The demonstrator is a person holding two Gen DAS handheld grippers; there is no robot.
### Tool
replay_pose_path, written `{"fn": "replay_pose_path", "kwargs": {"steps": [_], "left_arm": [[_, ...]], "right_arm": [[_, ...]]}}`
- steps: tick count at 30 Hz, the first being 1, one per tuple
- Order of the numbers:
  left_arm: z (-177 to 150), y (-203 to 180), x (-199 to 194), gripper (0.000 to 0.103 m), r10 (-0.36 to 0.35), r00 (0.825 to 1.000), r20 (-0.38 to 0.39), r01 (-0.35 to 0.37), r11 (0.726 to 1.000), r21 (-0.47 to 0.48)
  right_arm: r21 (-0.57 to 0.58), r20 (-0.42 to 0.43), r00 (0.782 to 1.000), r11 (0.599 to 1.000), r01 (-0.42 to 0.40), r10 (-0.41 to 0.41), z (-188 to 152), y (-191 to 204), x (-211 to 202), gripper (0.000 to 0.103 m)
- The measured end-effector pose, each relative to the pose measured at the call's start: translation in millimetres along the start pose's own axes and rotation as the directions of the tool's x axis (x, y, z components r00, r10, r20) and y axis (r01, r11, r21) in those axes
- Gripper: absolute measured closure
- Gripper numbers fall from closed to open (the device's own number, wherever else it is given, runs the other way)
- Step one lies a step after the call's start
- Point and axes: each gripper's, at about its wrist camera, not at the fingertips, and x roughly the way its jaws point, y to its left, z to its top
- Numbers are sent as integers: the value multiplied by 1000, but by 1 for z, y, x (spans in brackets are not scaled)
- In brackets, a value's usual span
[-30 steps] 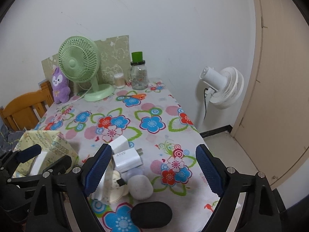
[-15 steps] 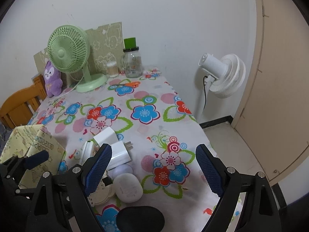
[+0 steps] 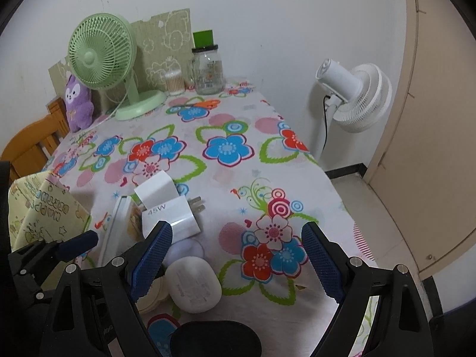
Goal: Organize rigid objects
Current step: 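Grasp the white power bank with the left gripper while the right gripper grasps the white round case, then carry the power bank and white round case over the fabric box with both grippers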
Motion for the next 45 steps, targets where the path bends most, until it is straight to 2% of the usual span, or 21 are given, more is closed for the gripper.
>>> {"fn": "replay_pose_path", "kwargs": {"steps": [3, 6, 11, 13, 22, 34, 42, 44, 45], "left_arm": [[-1, -2, 5, 55, 4, 1000, -5, -4, 1000, 8], [-2, -1, 9, 60, -4, 1000, -4, 4, 1000, 5], [-4, -3, 8, 80, -5, 1000, 13, 5, 1000, 16], [-5, -2, 6, 82, 6, 1000, 21, -6, 1000, 14], [-16, 3, -3, 83, -12, 1000, 15, 12, 1000, 17], [-34, 10, -14, 83, 25, 999, 33, -26, 999, 42], [-31, 8, -11, 83, 26, 999, 42, -28, 998, 59], [-30, 7, -10, 83, 27, 999, 45, -30, 997, 64], [-30, 6, -10, 83, 28, 999, 46, -31, 997, 66]], "right_arm": [[3, -19, 1000, 1000, 1, -1, -3, 0, 7, 12], [11, -33, 999, 1000, 1, -1, -6, 0, 12, 12], [19, -48, 999, 1000, 1, 0, -9, -1, 15, 12], [17, -49, 999, 1000, 4, -3, -10, -1, 15, 12], [15, -52, 999, 1000, -2, 3, -19, 4, 9, 12], [3, -79, 996, 999, -32, 32, -33, 20, 14, 12], [76, -132, 988, 995, -72, 81, -35, 20, 29, 37], [92, -142, 985, 992, -88, 100, -35, 20, 33, 50], [99, -144, 984, 991, -88, 102, -35, 20, 34, 50]]}}
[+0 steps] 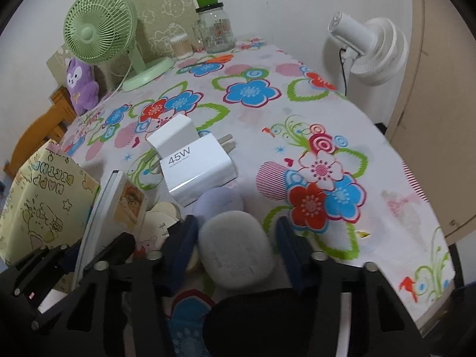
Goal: Organize rigid objects
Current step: 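Carry the power bank and white round case over the fabric box with both grippers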
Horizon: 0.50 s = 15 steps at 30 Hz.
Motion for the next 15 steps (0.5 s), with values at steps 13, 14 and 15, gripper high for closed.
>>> {"fn": "replay_pose_path", "kwargs": {"steps": [13, 14, 15], "left_arm": [[14, 3, 4, 83, -78, 997, -23, 77, 996, -41], [16, 2, 2, 83, -76, 997, -17, 75, 996, -40], [18, 1, 0, 83, -76, 997, -10, 75, 997, -35]], "right_arm": [[-16, 61, 996, 997, 72, -71, 15, 1, -10, 51], [-16, 65, 995, 997, 74, -73, 16, 1, -12, 51], [-15, 69, 995, 997, 74, -73, 17, 1, -13, 51]]}}
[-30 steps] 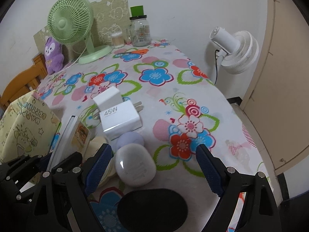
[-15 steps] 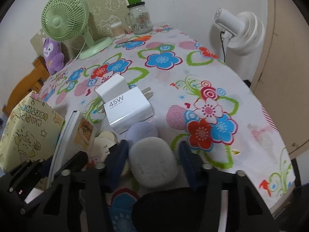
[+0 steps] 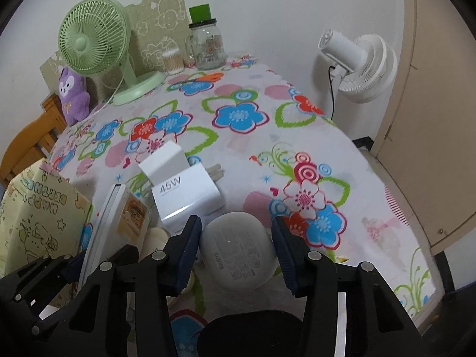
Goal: Organize rigid objects
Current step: 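Carry the power bank and white round case over the fabric box with both grippers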
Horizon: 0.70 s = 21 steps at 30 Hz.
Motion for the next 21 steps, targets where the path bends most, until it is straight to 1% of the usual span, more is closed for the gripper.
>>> {"fn": "replay_pose_path", "kwargs": {"steps": [21], "left_arm": [[19, 3, -49, 83, -37, 996, 75, 37, 999, 5]], "right_arm": [[2, 96, 995, 1000, 26, -26, 21, 12, -55, 51]]}}
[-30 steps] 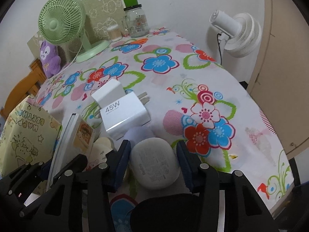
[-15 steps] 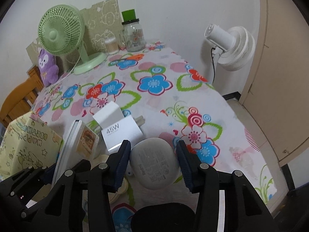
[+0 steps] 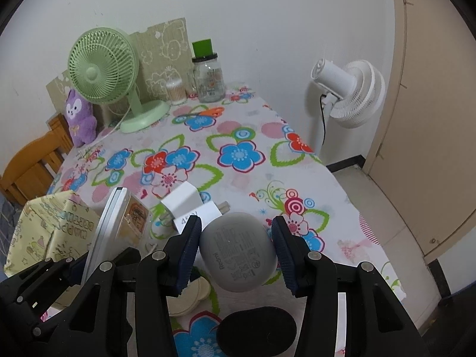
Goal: Organize rigid objects
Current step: 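Carry the power bank and white round case over the fabric box with both grippers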
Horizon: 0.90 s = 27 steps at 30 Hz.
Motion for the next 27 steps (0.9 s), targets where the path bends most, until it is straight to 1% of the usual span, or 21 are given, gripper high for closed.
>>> {"fn": "replay_pose_path", "kwargs": {"steps": [16, 27], "left_arm": [[7, 14, -39, 83, -12, 999, 44, 11, 1000, 6], [9, 30, -57, 83, -16, 998, 58, 15, 1000, 10]], "right_arm": [[-21, 57, 998, 1000, 11, -10, 11, 24, -39, 51], [-41, 69, 998, 999, 11, -8, 16, 46, -55, 51]]}}
